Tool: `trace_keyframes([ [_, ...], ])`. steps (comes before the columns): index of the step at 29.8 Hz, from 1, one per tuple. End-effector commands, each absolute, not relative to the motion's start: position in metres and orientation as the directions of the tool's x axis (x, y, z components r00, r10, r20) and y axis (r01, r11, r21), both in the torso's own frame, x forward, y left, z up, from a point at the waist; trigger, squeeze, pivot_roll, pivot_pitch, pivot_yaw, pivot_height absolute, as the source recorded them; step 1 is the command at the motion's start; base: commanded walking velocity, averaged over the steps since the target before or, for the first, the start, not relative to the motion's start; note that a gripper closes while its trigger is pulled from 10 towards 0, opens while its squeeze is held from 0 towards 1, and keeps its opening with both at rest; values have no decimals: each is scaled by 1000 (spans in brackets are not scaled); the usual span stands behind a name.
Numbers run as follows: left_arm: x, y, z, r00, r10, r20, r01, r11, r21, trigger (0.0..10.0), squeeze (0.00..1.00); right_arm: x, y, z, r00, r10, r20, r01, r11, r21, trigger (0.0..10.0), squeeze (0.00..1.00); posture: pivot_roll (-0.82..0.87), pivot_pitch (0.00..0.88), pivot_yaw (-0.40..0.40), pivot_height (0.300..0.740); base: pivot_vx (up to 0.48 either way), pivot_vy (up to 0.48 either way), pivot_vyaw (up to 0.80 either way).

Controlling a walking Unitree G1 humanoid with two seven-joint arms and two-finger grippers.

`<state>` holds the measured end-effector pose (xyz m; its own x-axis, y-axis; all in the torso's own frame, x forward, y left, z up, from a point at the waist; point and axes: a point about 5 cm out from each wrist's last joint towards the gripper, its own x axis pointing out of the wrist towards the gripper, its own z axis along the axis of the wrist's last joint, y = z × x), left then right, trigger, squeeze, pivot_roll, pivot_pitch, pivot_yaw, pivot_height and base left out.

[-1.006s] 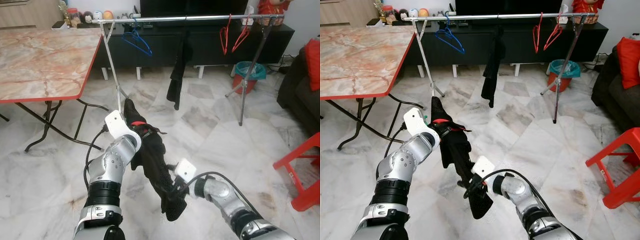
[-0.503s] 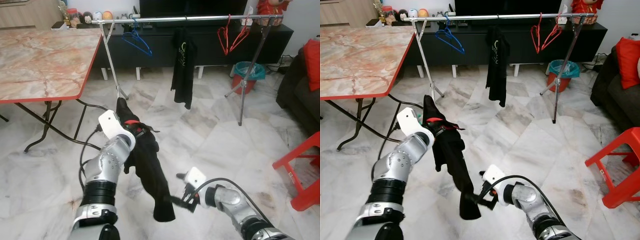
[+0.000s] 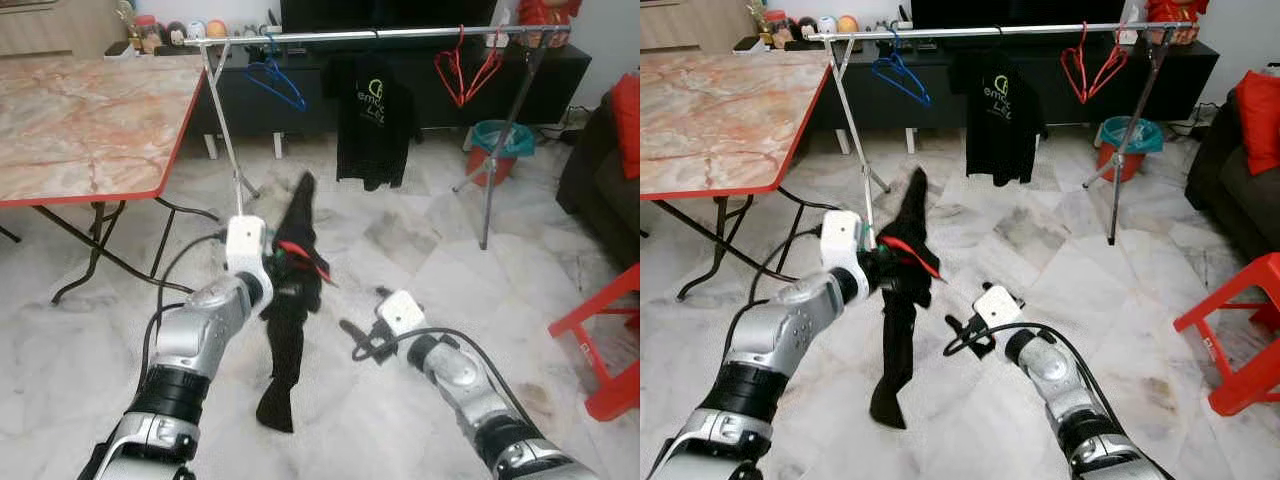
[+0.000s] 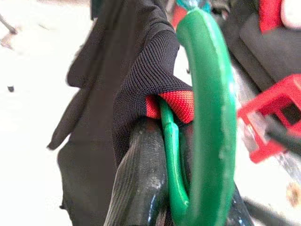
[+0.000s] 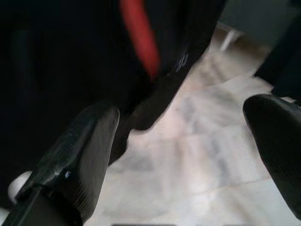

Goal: Hang hanger

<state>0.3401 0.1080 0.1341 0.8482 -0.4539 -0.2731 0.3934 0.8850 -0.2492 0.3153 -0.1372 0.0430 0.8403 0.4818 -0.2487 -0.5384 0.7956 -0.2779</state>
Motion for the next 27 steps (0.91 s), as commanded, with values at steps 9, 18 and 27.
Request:
trace_keyframes([
  [9, 335, 97, 148, 804, -548, -229, 509, 835, -210, 10000, 0, 301, -116, 34, 706, 645, -293, -705, 677, -211, 10000, 0, 43, 0, 24, 740, 0, 0, 0],
  [18, 328, 85, 154, 744, -643, -182, 604, 764, -227, 10000, 0, 303, -127, 36, 736, 605, -303, -677, 666, -314, 10000, 0, 29, 0, 28, 740, 0, 0, 0],
  [27, 318, 82, 157, 653, -734, -190, 704, 680, -207, 10000, 0, 308, -123, 43, 749, 603, -276, -662, 667, -341, 10000, 0, 38, 0, 29, 740, 0, 0, 0],
])
